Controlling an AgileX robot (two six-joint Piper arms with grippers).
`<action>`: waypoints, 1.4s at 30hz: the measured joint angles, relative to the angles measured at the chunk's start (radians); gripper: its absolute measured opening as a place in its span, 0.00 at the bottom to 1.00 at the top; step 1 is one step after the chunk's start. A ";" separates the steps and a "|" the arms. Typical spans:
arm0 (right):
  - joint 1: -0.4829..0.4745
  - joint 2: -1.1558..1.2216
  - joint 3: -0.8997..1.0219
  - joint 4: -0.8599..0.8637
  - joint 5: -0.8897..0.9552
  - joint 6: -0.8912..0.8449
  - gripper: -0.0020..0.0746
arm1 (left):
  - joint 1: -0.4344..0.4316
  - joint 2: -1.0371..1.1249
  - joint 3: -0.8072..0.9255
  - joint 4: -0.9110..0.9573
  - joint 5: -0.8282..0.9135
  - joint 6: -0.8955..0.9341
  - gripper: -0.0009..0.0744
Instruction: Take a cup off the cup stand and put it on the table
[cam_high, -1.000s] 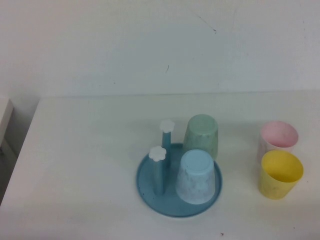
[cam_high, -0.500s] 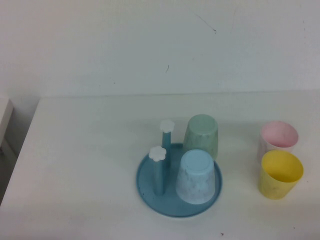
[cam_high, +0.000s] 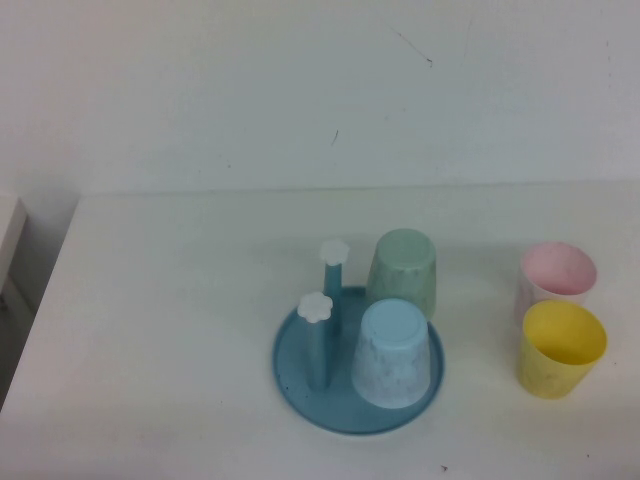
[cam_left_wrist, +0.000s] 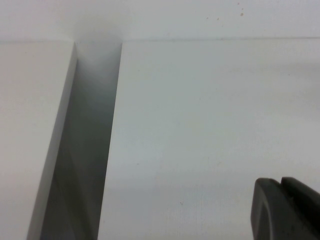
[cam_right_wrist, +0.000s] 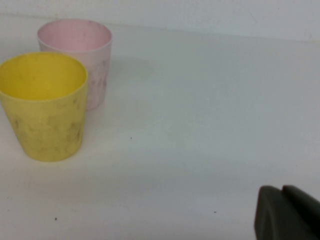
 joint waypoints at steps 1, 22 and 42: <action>0.000 0.000 0.000 0.000 0.000 0.000 0.02 | 0.000 0.000 0.000 0.000 0.000 0.000 0.01; 0.000 0.000 0.002 -0.070 -0.764 -0.002 0.02 | 0.000 0.000 0.006 0.000 -0.575 0.004 0.01; 0.000 0.000 -0.004 -0.030 -1.097 0.053 0.02 | 0.000 0.000 0.006 -0.008 -0.771 0.001 0.01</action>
